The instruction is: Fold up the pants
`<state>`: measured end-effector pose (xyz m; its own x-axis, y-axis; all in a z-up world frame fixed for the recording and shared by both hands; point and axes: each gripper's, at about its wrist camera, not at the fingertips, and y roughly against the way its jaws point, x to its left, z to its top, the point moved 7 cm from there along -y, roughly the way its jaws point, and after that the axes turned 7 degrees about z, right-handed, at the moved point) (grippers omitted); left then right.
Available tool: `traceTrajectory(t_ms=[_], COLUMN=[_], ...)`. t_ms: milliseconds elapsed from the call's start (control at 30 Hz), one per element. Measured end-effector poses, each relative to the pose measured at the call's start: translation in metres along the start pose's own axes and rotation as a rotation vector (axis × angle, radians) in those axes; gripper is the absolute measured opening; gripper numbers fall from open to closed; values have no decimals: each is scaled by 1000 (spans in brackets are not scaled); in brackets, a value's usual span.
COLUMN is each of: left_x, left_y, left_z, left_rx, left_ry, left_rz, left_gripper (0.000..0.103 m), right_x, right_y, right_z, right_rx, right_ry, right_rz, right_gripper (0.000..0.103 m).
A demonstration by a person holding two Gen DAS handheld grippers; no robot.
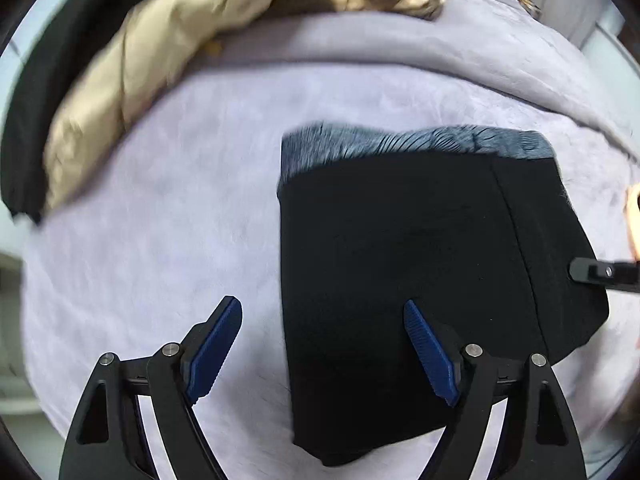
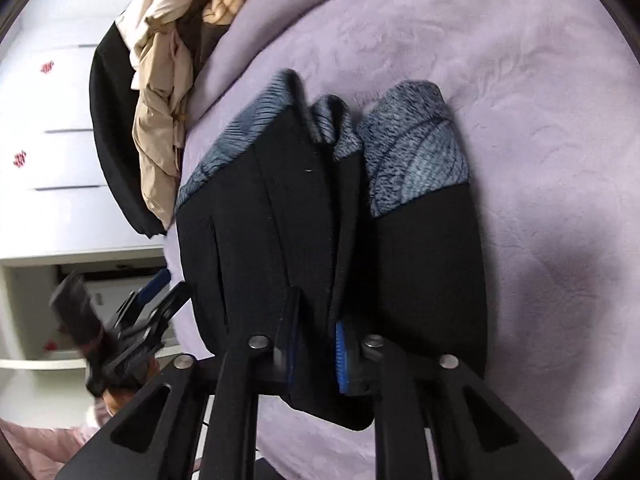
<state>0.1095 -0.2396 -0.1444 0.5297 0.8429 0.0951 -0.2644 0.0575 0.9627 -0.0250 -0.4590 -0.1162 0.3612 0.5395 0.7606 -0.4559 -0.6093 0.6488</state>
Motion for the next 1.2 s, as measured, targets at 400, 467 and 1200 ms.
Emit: traceTrajectory(t_ms=[400, 467, 1200], left_x=[-36, -31, -18], left_y=[12, 22, 51], left_z=[-18, -17, -25], left_rx=[55, 37, 37], left_ry=[-30, -31, -23], left_rz=[11, 36, 70], left_gripper=[84, 84, 103], right_x=[-12, -5, 8], right_y=[18, 23, 47], right_z=[-33, -36, -76], right_rx=[-29, -34, -96], right_ry=[69, 96, 45], right_rz=[-296, -350, -459], right_gripper=[24, 24, 50])
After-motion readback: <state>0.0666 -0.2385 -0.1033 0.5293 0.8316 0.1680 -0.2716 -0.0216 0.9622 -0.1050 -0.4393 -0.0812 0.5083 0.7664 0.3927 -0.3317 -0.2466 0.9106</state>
